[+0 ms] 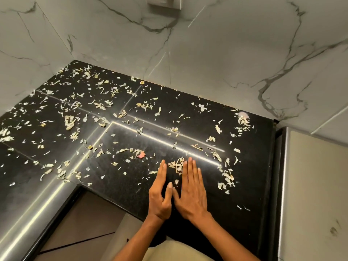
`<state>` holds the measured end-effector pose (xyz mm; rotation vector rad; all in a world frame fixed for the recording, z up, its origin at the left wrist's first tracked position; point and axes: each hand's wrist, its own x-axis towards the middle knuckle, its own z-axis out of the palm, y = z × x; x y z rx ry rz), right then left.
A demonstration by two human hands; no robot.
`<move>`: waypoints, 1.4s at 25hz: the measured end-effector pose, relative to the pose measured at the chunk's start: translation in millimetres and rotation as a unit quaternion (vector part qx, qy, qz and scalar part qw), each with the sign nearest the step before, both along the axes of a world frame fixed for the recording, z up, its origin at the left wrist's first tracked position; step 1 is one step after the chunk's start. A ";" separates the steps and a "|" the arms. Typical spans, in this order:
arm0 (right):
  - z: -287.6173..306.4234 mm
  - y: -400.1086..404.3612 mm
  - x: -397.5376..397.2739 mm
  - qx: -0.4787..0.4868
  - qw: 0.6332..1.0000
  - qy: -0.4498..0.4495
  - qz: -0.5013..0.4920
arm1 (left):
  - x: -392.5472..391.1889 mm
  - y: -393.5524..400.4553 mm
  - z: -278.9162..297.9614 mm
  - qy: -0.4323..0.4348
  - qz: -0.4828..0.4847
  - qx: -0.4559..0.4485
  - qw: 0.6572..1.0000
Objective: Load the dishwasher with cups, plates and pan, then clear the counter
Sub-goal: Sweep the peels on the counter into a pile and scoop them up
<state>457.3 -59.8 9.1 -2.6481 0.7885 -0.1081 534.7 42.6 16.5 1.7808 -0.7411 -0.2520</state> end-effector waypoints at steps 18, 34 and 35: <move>2.7 21.8 120.2 -0.009 0.978 -0.066 0.199 | 39.7 72.6 -1.4 0.016 0.177 -0.023 0.984; 0.8 -12.7 174.4 -0.104 0.946 0.042 0.305 | 51.0 79.2 -6.0 0.029 0.186 0.100 0.977; 2.5 -10.5 158.8 -0.094 0.951 0.025 0.294 | 50.7 75.9 -7.3 0.022 0.187 0.117 0.975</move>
